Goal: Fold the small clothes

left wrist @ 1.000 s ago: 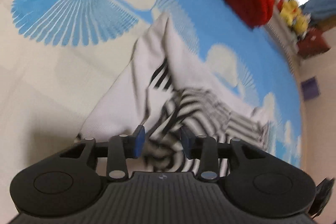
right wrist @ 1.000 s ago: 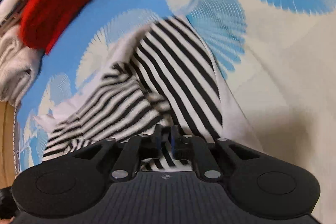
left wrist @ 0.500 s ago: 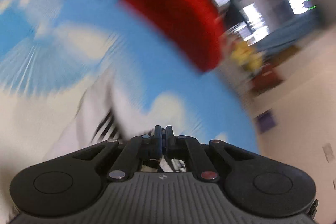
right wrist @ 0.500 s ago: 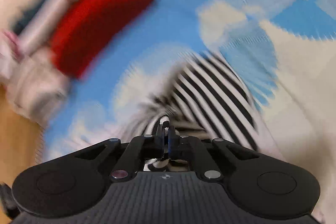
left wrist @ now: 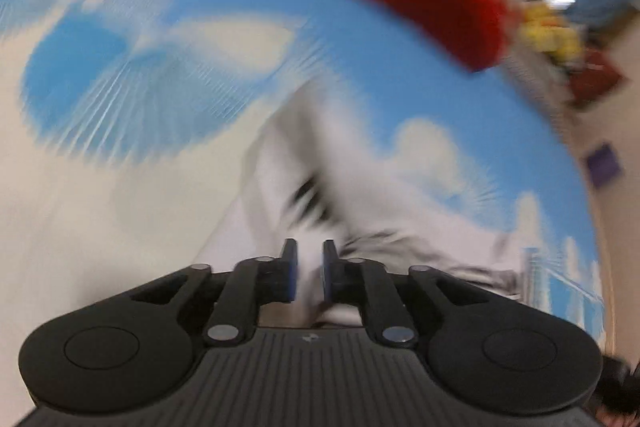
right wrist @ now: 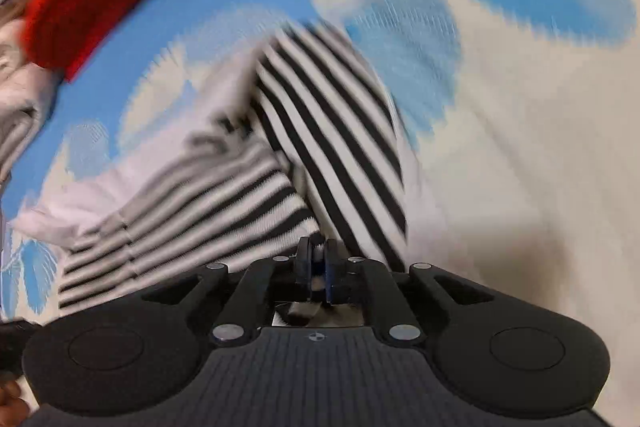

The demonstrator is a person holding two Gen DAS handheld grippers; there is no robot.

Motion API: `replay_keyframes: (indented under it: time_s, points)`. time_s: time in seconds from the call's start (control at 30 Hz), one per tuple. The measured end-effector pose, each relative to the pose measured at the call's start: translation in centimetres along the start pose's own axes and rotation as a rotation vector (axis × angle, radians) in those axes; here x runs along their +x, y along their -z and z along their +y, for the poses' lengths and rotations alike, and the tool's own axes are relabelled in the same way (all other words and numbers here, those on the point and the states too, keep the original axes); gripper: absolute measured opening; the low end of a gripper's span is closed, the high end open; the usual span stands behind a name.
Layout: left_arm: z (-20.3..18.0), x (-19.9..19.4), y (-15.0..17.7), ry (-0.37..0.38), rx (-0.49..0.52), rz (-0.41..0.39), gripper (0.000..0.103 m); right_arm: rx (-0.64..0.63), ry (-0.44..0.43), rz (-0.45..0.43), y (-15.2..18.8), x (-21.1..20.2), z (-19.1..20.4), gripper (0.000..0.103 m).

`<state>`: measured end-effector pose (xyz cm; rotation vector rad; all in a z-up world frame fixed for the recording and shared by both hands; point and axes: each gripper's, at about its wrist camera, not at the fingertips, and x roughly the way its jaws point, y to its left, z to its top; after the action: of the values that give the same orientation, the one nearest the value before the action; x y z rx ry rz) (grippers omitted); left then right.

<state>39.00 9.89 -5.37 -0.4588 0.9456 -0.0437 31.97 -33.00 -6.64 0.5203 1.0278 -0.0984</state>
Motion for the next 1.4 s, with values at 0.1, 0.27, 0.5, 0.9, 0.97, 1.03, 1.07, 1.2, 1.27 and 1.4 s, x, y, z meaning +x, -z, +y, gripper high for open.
replay_keyframes:
  time_s: [0.1, 0.27, 0.5, 0.9, 0.97, 1.03, 1.07, 1.2, 1.27, 1.4]
  points:
    - [-1.9, 0.6, 1.0, 0.128, 0.050, 0.049, 0.017, -0.045, -0.056, -0.122, -0.5, -1.8, 0.9, 0.024]
    - [-1.2, 5.3, 3.6, -0.081, 0.111, 0.260, 0.013, -0.071, -0.180, -0.035, 0.0, -0.3, 1.4, 0.025]
    - [-0.4, 3.2, 1.6, -0.054, 0.044, 0.120, 0.020, -0.036, -0.052, 0.032, -0.4, 1.2, 0.2, 0.025]
    - [-0.6, 2.6, 1.9, -0.069, 0.105, 0.013, 0.000, -0.038, -0.021, 0.042, 0.1, 2.6, -0.6, 0.005]
    - [-0.4, 2.1, 1.6, -0.076, 0.098, -0.011, 0.001, -0.015, -0.078, 0.017, 0.1, 2.0, -0.4, 0.003]
    - [-0.2, 2.6, 1.7, -0.088, 0.096, 0.042, 0.003, -0.003, -0.119, 0.000, 0.0, 1.7, -0.2, 0.003]
    - [-0.2, 2.9, 1.8, -0.108, 0.104, 0.078, 0.004, -0.009, -0.109, 0.008, 0.0, 1.8, -0.2, 0.004]
    - [-2.1, 1.0, 2.1, -0.145, 0.224, -0.008, 0.006, -0.045, 0.057, 0.020, 0.0, 2.3, -0.3, 0.016]
    - [-3.2, 0.0, 2.2, -0.085, 0.265, -0.035, 0.007, -0.062, 0.052, -0.076, -0.2, 0.7, 0.2, 0.016]
    - [-3.1, 1.9, 3.1, -0.006, 0.233, 0.113, 0.010, -0.176, -0.091, -0.181, -0.2, -1.3, 2.3, 0.016]
